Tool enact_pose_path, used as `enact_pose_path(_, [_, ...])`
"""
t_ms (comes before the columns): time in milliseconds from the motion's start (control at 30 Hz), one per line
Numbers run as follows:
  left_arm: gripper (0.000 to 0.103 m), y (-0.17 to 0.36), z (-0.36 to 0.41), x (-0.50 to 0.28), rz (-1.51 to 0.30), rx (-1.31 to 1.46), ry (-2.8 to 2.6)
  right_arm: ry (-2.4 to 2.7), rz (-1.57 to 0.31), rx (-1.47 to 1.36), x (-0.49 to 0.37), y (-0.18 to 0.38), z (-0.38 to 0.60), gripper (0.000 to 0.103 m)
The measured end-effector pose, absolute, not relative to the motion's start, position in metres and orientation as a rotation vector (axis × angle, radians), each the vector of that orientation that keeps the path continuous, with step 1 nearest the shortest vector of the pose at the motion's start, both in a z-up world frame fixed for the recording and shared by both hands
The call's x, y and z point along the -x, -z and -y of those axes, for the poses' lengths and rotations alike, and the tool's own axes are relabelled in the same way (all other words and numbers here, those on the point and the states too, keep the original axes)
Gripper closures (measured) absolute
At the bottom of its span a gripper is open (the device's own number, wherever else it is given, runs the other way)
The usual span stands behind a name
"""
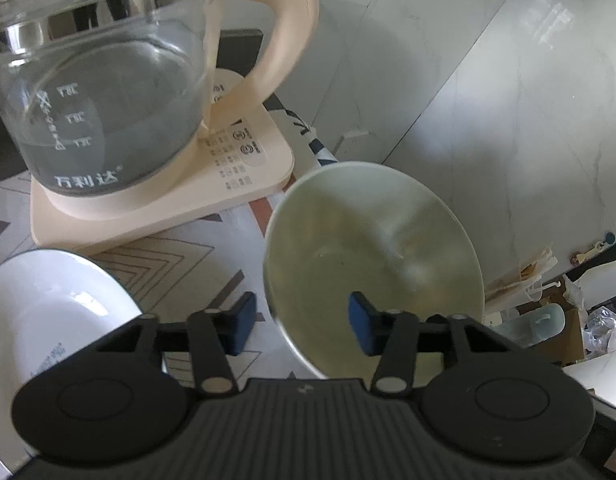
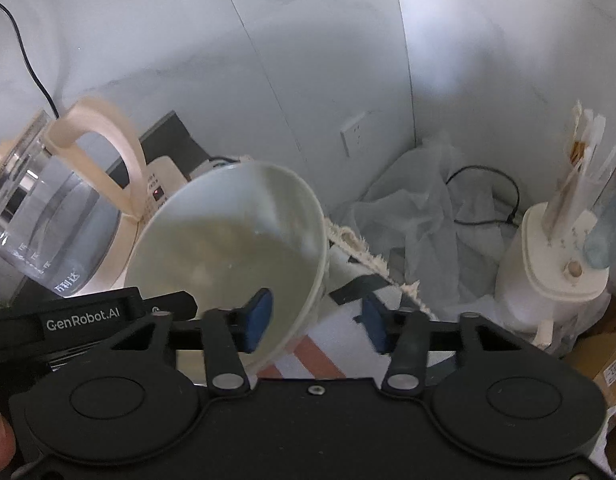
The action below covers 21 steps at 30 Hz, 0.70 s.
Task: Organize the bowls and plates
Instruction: 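Lift the white bowl with the right tool and carry it over the stack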
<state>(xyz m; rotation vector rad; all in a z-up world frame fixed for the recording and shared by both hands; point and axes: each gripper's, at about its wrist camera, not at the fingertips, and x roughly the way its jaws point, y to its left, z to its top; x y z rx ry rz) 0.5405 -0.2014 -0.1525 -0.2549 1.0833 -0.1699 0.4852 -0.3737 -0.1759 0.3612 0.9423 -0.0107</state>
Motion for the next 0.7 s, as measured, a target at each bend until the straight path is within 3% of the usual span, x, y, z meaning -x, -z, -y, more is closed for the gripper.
enact_pose_path(100, [0.07, 0.153, 0.204, -0.539, -1.084, 0.243, 0.16, -0.006, -0.942, -0.361, -0.485, 0.178, 0.371, 0.08])
enact_pose_path(333, [0.084, 0.149, 0.201, -0.531, -1.079, 0.247, 0.138, 0.001, -0.898, -0.335, -0.477, 0.165, 0.371, 0.081])
enact_pose_path(700, [0.085, 0.12, 0.193, -0.503, -1.028, 0.259, 0.112, -0.046, -0.834, -0.324, -0.453, 0.135, 0.364, 0.082])
